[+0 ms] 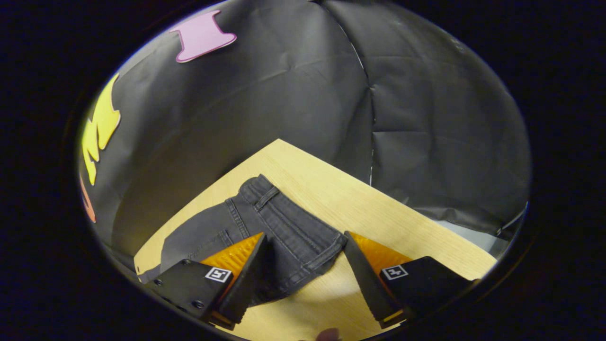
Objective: Grasp the waist and the cuffs of the jeans and fold them to make the two legs overlap; first hold the waist and fold one-third of the jeans toward the cuffs, then hold the cuffs and fold the remaining one-third in the same direction to finish folding.
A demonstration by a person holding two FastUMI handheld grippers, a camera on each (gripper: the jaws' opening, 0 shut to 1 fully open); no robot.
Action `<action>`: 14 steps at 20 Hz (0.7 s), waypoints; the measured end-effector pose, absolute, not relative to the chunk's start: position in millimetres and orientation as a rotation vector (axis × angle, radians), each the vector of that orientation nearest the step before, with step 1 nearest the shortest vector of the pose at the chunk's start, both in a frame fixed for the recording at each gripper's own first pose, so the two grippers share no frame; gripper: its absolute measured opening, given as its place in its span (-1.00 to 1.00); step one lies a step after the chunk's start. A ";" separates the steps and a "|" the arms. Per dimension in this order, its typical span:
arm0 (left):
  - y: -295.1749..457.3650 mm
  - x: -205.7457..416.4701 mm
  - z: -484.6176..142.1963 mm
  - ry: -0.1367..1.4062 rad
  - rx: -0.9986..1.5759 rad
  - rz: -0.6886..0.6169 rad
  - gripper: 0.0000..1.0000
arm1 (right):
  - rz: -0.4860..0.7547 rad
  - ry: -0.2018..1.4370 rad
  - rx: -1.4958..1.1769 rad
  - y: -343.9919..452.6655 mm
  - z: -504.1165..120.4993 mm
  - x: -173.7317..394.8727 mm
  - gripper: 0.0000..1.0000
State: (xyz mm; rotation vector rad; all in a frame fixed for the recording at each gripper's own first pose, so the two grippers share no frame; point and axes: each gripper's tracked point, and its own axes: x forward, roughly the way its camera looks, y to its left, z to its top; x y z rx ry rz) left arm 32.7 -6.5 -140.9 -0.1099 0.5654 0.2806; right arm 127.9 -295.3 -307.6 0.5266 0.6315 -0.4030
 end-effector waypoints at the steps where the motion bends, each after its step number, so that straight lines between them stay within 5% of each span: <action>1: -8.1 33.0 -143.9 0.575 -0.116 0.280 0.98 | -0.412 0.648 0.493 -296.9 -312.1 125.6 0.97; 9: -4.0 24.1 -153.8 0.601 -0.173 0.327 0.98 | -0.314 0.649 0.625 -289.7 -282.8 121.2 -0.89; 14: 0.3 22.1 -157.4 0.607 -0.223 0.373 0.99 | -0.261 0.606 0.602 -283.5 -239.0 124.6 -0.84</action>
